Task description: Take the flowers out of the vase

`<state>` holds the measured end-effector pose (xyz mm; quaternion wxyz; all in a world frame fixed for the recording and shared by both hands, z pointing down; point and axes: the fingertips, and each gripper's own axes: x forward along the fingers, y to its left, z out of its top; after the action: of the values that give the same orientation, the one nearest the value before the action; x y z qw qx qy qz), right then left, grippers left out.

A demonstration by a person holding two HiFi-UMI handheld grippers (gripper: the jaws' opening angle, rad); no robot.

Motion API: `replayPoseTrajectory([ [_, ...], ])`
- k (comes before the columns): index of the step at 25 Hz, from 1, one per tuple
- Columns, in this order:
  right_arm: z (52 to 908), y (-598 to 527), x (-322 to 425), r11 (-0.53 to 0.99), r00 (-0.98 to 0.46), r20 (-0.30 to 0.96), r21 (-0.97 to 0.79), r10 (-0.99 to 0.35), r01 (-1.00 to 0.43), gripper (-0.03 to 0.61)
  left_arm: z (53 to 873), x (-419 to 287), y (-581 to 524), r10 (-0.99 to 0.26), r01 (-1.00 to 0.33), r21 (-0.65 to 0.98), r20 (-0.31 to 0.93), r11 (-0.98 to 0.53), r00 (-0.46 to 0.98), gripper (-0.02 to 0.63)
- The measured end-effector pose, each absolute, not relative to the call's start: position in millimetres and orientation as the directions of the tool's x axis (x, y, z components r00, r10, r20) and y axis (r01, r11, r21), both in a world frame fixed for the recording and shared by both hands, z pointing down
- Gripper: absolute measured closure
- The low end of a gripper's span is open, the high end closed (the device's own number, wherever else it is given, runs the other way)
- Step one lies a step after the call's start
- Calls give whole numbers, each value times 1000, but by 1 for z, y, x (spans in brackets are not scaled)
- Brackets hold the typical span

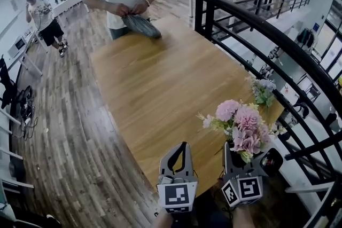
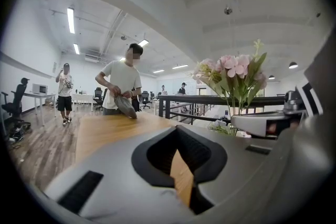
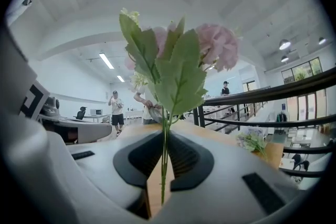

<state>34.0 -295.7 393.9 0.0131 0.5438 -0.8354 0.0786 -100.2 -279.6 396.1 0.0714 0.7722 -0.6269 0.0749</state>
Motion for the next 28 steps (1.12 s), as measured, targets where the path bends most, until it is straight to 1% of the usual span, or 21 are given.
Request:
replayPoseTrajectory([
  [6,399,-292,38,384,-399,109,-135,-911,-913,528,397,-100,-281,-960,-977,4,184,-212,209,571],
  [11,403,-291,41,375,-390,124,-129,-912,-918,529,405,-96,-278,-950,-976,26,226,-214,215,571],
  [14,405,-293,39,373,-388,123,-132,-913,-919,529,405,-98,-283,-953,-976,17,212,-216,215,571],
  [18,405,-295,37,377,-391,122,-125,-912,-918,529,405,-97,-283,-946,-976,36,242,-214,217,571],
  [21,405,-295,37,378,-392,117,-123,-913,-918,529,405,-97,-284,-952,-976,20,216,-217,217,571],
  [28,406,-297,36,381,-396,118,-128,-911,-916,529,405,-98,-285,-952,-976,28,220,-214,215,571],
])
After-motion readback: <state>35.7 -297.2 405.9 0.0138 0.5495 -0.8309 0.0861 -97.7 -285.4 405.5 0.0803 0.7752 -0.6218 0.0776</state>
